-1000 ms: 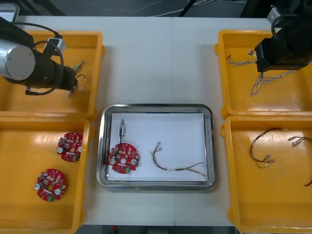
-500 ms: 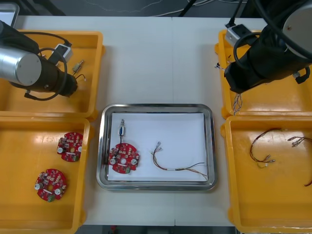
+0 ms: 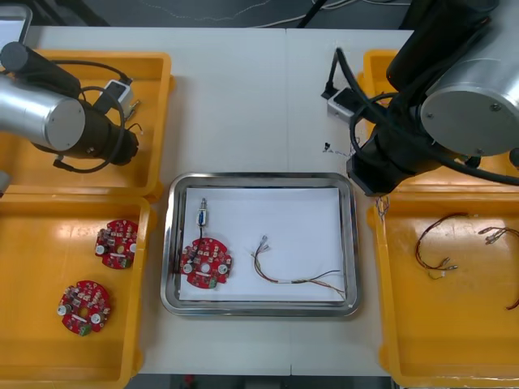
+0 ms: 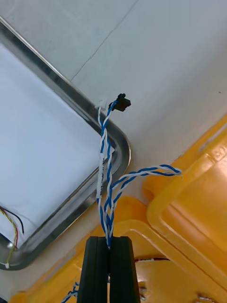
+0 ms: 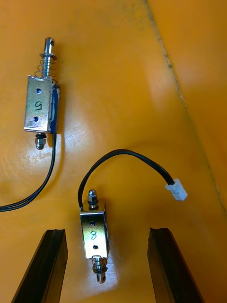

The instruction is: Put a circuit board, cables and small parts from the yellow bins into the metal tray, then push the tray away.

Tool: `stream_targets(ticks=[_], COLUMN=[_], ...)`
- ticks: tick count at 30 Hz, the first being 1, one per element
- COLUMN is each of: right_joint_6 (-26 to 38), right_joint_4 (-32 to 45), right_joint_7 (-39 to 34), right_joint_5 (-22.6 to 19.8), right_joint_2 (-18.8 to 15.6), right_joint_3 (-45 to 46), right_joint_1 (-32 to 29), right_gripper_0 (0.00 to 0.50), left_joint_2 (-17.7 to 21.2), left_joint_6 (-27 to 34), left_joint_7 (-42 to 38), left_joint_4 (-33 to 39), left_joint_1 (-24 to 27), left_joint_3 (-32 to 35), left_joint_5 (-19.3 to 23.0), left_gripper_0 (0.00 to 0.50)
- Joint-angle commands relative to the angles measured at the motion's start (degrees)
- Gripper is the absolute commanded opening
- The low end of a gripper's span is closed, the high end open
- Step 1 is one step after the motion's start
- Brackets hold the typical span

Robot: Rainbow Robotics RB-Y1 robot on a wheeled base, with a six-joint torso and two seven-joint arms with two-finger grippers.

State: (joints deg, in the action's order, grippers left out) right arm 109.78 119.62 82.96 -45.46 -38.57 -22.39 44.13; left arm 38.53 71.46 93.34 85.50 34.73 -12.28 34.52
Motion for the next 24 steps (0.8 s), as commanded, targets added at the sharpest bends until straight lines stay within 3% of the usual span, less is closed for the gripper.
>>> stream_targets(ticks=[1, 10, 24], right_joint_6=[-1.7, -10.1, -15.5], right_joint_4=[1.9, 1.9, 0.6], right_joint_7=[4.8, 8.0, 27.1], right_joint_5=[-0.9, 1.8, 4.5], right_joint_2=[-1.3, -0.2, -0.4], right_joint_3=[-4.4, -12.1, -18.2], right_joint_1=[-0.4, -0.3, 0.1], right_gripper_0=[0.000, 0.000, 0.000], left_joint_2=[-1.3, -1.6, -2.0], left_joint_6=[-0.7, -0.4, -0.5], left_joint_7=[-1.0, -2.2, -3.3], left_joint_4=[0.5, 0.2, -1.0], left_joint_1=[-0.6, -0.6, -0.6], left_joint_3=[-1.4, -1.9, -1.9], left_joint_5=[-1.5, -1.9, -2.7], left_gripper_0=[0.495, 0.481, 0.456])
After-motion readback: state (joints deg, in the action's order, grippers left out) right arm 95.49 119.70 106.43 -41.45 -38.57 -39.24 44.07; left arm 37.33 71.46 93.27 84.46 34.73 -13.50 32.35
